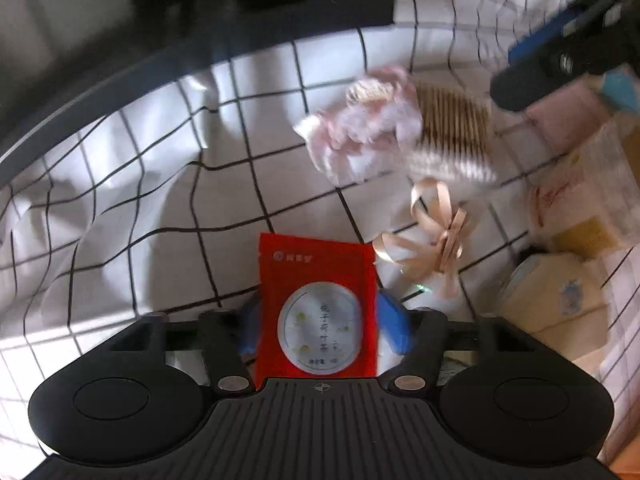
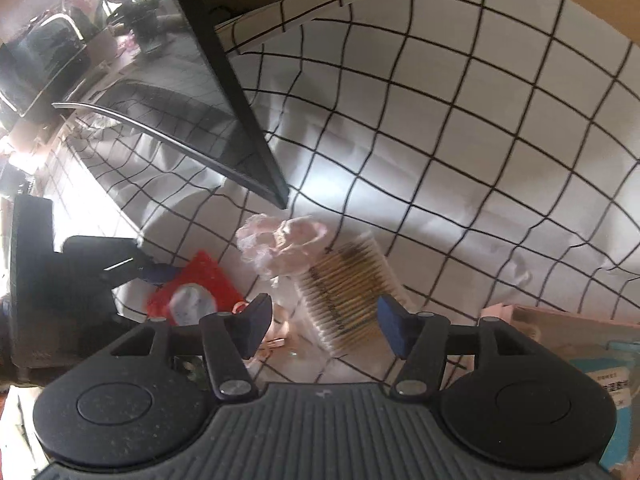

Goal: Organize soft objects

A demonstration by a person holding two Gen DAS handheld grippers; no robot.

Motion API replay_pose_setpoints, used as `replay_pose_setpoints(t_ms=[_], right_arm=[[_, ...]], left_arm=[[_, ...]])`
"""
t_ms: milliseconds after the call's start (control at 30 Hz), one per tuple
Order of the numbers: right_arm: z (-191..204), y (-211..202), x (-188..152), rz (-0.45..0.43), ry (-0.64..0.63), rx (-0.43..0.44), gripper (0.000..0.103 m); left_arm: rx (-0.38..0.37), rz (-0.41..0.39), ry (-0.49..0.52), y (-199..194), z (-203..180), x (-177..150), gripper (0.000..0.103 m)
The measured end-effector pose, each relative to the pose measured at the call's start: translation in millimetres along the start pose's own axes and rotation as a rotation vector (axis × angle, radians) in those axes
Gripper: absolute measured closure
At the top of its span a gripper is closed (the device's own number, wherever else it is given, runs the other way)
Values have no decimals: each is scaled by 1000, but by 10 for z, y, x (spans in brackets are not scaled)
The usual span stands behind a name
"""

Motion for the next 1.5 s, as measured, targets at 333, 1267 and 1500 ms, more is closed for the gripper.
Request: replay_pose_setpoints(t_ms=[333, 1267, 1500], right_arm=[[242, 103, 105, -74, 50, 15, 38], [362, 277, -39, -8, -85, -6, 38], [353, 205, -84, -10, -71, 17, 38]], left_arm=[[34, -169, -235, -497, 454, -169, 87], [-29, -72, -177, -345, 272, -262, 86], [-86, -50, -154, -356, 89, -355, 83]])
Point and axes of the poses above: each gripper's, at about its wrist camera, not at the fingertips, and y roughly the way its jaws point, z to its left, x to its top, the point moved 4 cm from there along y, roughly the way its jaws point, and after that the axes turned 13 degrees about -z, right-handed, at the moved point
